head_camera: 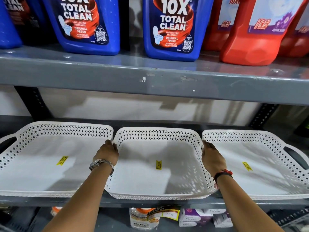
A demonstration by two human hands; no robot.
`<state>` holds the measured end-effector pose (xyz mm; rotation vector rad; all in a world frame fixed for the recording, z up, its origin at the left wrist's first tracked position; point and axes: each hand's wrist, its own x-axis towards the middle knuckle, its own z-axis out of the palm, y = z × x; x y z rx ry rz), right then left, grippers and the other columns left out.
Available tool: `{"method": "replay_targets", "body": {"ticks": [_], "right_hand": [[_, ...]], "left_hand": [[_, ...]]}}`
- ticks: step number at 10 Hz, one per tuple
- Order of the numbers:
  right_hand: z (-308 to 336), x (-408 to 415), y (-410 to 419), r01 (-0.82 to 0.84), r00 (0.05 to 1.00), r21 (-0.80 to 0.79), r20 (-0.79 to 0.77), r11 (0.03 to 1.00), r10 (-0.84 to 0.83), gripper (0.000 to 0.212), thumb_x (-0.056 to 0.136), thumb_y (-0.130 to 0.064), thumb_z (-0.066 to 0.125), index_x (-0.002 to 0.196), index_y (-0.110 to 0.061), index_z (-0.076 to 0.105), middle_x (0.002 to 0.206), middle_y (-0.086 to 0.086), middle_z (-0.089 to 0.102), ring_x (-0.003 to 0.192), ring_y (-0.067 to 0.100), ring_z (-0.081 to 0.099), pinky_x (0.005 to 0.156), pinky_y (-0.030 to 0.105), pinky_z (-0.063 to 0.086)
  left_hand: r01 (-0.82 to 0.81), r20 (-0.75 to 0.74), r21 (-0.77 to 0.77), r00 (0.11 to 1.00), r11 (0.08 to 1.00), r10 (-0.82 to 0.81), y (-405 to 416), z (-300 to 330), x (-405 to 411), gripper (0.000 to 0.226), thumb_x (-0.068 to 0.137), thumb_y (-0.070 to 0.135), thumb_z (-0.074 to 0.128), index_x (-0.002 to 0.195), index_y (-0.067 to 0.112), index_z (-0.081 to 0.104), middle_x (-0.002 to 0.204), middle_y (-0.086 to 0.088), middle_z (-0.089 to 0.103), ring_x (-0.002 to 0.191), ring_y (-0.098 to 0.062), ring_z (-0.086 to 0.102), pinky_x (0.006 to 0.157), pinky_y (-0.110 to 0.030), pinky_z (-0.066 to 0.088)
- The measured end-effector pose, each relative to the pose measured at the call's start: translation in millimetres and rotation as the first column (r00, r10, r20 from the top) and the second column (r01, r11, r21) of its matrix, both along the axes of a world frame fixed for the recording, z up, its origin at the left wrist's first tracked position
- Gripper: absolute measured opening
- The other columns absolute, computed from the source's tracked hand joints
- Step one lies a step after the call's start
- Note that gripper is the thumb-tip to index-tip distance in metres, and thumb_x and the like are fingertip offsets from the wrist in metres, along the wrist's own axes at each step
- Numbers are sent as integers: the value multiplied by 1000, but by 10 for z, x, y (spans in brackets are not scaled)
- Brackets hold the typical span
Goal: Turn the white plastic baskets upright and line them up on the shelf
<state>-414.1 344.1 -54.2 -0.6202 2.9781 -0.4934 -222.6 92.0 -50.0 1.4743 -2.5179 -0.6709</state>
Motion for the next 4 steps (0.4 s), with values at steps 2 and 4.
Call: {"method": "replay_targets", "body": {"ticks": [2,4], "right_hand": [[82,47,-5,-18,992,216,-122,976,45,51,99,-28,26,148,-14,20,155,6,27,138,24,33,108,38,35],[144,158,66,-45,973,214,-213,976,92,54,99,-30,21,150,-13,11,159,2,12,147,16,10,119,40,8]], "left_hand": [[161,199,-169,972,972,-126,8,61,48,49,98,30,29,140,3,29,140,-16,46,127,-33,46,104,-41,40],[274,128,-365,961,890,-243,194,70,72,59,96,25,38,147,2,19,155,-19,22,145,-32,20,120,-42,12]]}}
